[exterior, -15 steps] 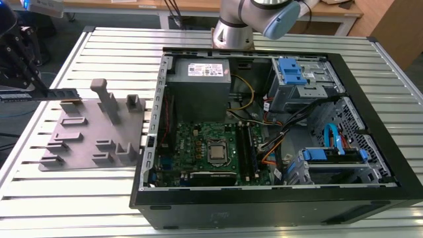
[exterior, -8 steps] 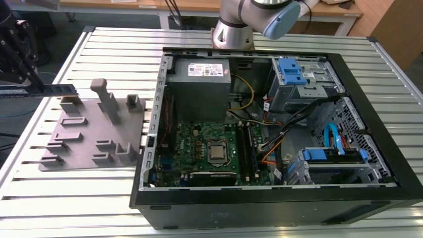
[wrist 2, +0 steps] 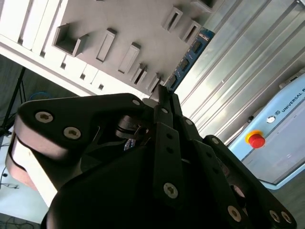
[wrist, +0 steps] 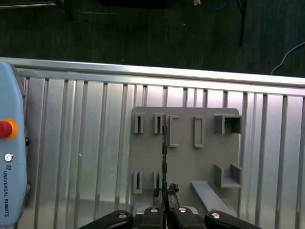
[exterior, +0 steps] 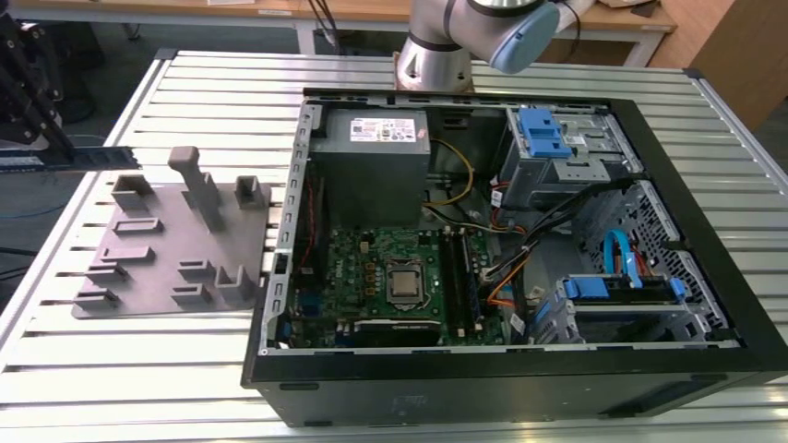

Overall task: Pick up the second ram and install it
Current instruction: 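Pick up the second ram and move it above second insertion slot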

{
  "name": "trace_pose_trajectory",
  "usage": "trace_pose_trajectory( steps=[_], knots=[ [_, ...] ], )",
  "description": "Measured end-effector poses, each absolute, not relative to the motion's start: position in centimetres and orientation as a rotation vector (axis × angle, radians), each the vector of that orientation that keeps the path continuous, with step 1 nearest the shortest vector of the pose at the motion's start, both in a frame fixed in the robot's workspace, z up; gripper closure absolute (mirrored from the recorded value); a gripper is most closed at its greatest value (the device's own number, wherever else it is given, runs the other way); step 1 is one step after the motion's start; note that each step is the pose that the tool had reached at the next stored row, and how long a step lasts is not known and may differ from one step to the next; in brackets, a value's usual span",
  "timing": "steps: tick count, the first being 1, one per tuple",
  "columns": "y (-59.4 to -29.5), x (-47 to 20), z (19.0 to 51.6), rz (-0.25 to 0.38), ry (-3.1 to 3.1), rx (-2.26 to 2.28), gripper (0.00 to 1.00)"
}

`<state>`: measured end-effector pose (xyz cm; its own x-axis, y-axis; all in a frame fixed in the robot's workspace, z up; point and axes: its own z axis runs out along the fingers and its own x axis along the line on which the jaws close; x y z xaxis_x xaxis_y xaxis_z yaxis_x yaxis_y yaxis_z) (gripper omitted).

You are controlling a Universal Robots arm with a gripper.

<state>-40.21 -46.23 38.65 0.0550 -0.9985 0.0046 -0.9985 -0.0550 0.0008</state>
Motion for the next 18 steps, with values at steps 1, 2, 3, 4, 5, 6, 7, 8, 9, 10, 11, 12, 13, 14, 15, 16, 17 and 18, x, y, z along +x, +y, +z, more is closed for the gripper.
trace_pose_trajectory(
  steps=[1, 2, 3, 4, 5, 6, 7, 8, 9, 10, 11, 12, 13, 14, 15, 16, 17, 18],
  knots=[
    [-46.2, -40.2, 38.8, 0.004, -2.157, 2.279, 0.86],
    [-46.2, -40.2, 38.9, 0.004, -2.157, 2.279, 0.86],
    [-46.2, -40.2, 39.0, 0.004, -2.157, 2.279, 0.86],
    [-46.2, -40.2, 39.1, 0.004, -2.157, 2.279, 0.86],
    [-46.2, -40.2, 39.2, 0.004, -2.157, 2.279, 0.86],
    [-46.2, -40.2, 39.3, 0.004, -2.157, 2.279, 0.86],
    [-46.2, -40.2, 39.4, 0.004, -2.157, 2.279, 0.86],
    [-46.2, -40.2, 39.6, 0.004, -2.157, 2.279, 0.86],
    [-46.2, -40.2, 39.7, 0.004, -2.157, 2.279, 0.86],
    [-46.2, -40.2, 39.9, 0.004, -2.157, 2.279, 0.86],
    [-46.2, -40.2, 40.0, 0.004, -2.157, 2.279, 0.86],
    [-46.2, -40.2, 40.2, 0.004, -2.157, 2.279, 0.86],
    [-46.2, -40.2, 40.4, 0.004, -2.157, 2.279, 0.86],
    [-46.2, -40.2, 40.6, 0.004, -2.157, 2.279, 0.86],
    [-46.2, -40.2, 40.7, 0.004, -2.157, 2.279, 0.86],
    [-46.2, -40.2, 40.9, 0.004, -2.157, 2.279, 0.86],
    [-46.2, -40.2, 41.0, 0.004, -2.157, 2.279, 0.86],
    [-46.2, -40.2, 41.2, 0.004, -2.157, 2.279, 0.86]
  ],
)
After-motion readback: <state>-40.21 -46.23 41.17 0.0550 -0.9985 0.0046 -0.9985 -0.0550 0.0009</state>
